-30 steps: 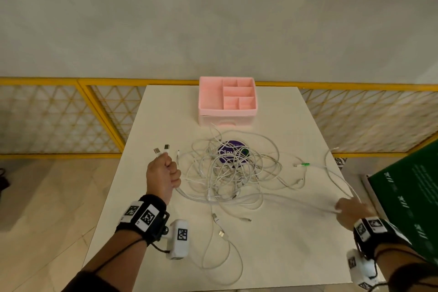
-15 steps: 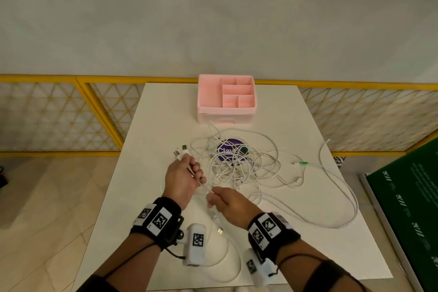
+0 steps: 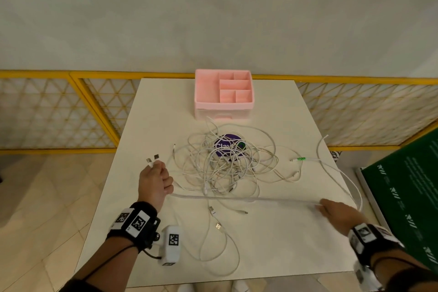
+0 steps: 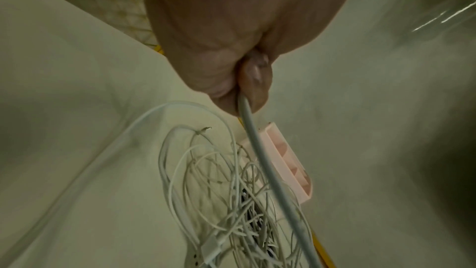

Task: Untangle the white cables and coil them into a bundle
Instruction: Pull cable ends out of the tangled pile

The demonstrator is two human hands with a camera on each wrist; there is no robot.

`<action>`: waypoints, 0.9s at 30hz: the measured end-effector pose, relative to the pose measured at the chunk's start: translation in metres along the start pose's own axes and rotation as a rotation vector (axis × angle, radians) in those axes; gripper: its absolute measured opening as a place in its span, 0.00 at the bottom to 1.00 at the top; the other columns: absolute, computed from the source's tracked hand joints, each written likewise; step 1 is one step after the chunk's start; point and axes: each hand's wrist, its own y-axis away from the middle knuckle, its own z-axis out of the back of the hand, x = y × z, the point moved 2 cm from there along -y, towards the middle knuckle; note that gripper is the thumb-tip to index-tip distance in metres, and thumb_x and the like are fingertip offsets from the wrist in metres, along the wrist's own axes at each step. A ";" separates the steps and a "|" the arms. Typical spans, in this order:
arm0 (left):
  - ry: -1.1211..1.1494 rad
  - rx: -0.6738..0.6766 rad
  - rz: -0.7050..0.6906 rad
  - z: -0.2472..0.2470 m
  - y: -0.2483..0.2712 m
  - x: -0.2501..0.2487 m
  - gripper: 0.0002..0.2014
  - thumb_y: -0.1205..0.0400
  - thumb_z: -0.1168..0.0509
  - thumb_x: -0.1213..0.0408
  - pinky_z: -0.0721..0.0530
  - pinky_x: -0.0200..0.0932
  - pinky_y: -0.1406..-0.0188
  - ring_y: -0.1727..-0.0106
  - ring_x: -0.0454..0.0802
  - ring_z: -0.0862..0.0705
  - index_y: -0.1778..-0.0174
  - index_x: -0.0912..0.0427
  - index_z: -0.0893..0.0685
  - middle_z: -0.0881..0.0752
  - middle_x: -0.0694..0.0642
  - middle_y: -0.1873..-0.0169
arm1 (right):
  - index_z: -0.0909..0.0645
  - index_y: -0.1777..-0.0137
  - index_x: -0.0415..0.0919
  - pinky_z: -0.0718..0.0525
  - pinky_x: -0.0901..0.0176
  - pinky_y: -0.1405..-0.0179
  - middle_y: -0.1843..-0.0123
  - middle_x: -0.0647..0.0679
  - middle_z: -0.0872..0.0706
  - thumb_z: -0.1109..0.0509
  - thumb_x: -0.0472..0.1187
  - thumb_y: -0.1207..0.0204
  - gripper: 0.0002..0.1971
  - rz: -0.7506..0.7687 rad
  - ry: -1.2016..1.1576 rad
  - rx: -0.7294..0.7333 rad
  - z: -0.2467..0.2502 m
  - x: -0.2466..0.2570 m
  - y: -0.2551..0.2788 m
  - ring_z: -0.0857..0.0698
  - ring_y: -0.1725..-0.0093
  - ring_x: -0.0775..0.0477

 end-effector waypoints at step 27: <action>0.028 0.015 0.174 -0.010 0.019 0.018 0.14 0.14 0.48 0.65 0.43 0.33 0.84 0.83 0.42 0.40 0.67 0.55 0.30 0.36 0.48 0.80 | 0.14 0.45 0.37 0.19 0.54 0.46 0.44 0.39 0.11 0.36 0.46 0.18 0.14 0.474 -0.221 0.154 0.000 0.257 0.008 0.13 0.42 0.38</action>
